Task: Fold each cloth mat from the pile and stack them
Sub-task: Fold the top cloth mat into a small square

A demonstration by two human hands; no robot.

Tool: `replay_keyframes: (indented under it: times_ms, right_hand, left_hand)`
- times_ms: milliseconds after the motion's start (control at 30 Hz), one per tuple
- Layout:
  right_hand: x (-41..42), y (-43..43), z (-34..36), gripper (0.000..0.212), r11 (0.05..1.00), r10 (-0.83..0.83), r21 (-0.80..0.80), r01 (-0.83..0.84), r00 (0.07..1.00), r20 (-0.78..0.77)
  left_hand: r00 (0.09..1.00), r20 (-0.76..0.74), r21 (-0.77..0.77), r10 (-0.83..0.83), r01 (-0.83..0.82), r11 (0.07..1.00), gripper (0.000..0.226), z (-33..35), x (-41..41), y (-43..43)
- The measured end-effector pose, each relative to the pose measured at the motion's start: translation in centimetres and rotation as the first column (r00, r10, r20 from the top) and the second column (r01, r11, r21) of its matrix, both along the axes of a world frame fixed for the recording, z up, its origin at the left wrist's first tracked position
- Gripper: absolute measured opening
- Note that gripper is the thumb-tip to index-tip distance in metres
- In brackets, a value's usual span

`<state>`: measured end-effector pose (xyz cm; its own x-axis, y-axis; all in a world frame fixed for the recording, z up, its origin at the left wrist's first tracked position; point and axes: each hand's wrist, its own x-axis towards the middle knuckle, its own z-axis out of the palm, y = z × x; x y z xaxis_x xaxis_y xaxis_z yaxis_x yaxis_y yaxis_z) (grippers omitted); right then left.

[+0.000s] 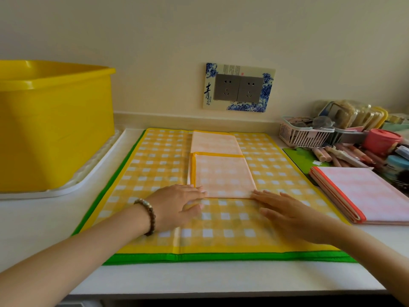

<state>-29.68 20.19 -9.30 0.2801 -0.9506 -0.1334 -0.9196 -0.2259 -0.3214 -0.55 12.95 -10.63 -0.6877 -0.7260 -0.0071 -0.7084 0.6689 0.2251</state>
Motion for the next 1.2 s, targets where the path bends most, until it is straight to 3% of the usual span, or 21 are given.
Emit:
replay_keyframes:
  times_ms: [67, 167, 267, 467, 633, 733, 800, 933, 1000, 1067, 1133, 1200]
  right_hand:
    - [0.2, -0.3, 0.6, 0.053, 0.992, -0.038, -0.119, 0.038, 0.999, 0.001]
    - [0.7, -1.4, 0.9, 0.053, 0.959, -0.003, -0.282, -0.038, 0.99, -0.143]
    - [1.1, -2.8, 1.0, 0.048, 0.952, -0.001, -0.294, -0.087, 0.958, -0.287]
    - [1.8, -3.7, 0.9, 0.041, 0.919, 0.014, -0.359, -0.164, 0.922, -0.387]
    - [0.2, -2.4, -0.2, 0.036, 0.864, 0.041, -0.47, -0.181, 0.955, -0.293]
    - [0.0, 0.0, 0.3, 0.029, 0.77, 0.18, -0.575, -0.276, 0.959, -0.22]
    - [-0.2, 1.4, 0.5, 0.029, 0.732, 0.267, -0.601, -0.321, 0.947, -0.18]
    - [-0.9, 2.6, 0.5, 0.036, 0.673, 0.325, -0.609, -0.419, 0.908, -0.265]
    - [-1.2, 2.3, 0.5, 0.048, 0.736, 0.294, -0.552, -0.392, 0.92, -0.261]
    - [-1.2, 1.7, 0.4, 0.061, 0.834, 0.23, -0.455, -0.313, 0.946, -0.229]
    - [-1.0, 0.9, 0.1, 0.062, 0.903, 0.191, -0.349, -0.251, 0.962, -0.197]
    - [-0.6, 0.4, -0.4, 0.054, 0.924, 0.2, -0.292, -0.245, 0.964, -0.176]
  left_hand:
    - [0.999, -0.023, -0.022, 0.023, -0.024, 0.999, 0.045, 0.4, -0.1, -0.3]
    - [1.0, 0.008, -0.049, 0.028, -0.028, 0.998, 0.047, 0.8, -0.8, -0.8]
    - [0.998, 0.048, -0.059, 0.033, -0.03, 0.998, 0.049, 1.1, -1.5, -1.0]
    - [1.0, -0.011, -0.002, 0.026, -0.026, 1.0, 0.049, 1.0, -1.5, -1.4]
    - [0.999, -0.032, -0.028, -0.009, 0.008, 1.0, 0.055, 0.2, -0.4, -1.2]
    - [0.997, 0.023, -0.115, -0.073, 0.075, 0.991, 0.057, 0.6, 0.4, -1.1]
    - [0.99, 0.085, -0.169, -0.111, 0.124, 0.978, 0.074, 0.5, 0.7, -0.9]
    - [0.972, 0.112, -0.26, -0.207, 0.23, 0.938, 0.089, -0.3, 1.4, 0.1]
    - [0.956, 0.105, -0.337, -0.275, 0.295, 0.894, 0.094, -0.3, 1.6, 0.7]
    - [0.944, 0.152, -0.255, -0.292, 0.323, 0.911, 0.093, -0.1, 1.8, 1.8]
    - [0.939, 0.189, -0.152, -0.288, 0.317, 0.936, 0.085, -0.3, 2.3, 2.9]
    - [0.938, 0.159, -0.237, -0.307, 0.338, 0.911, 0.073, -0.5, 2.6, 3.2]
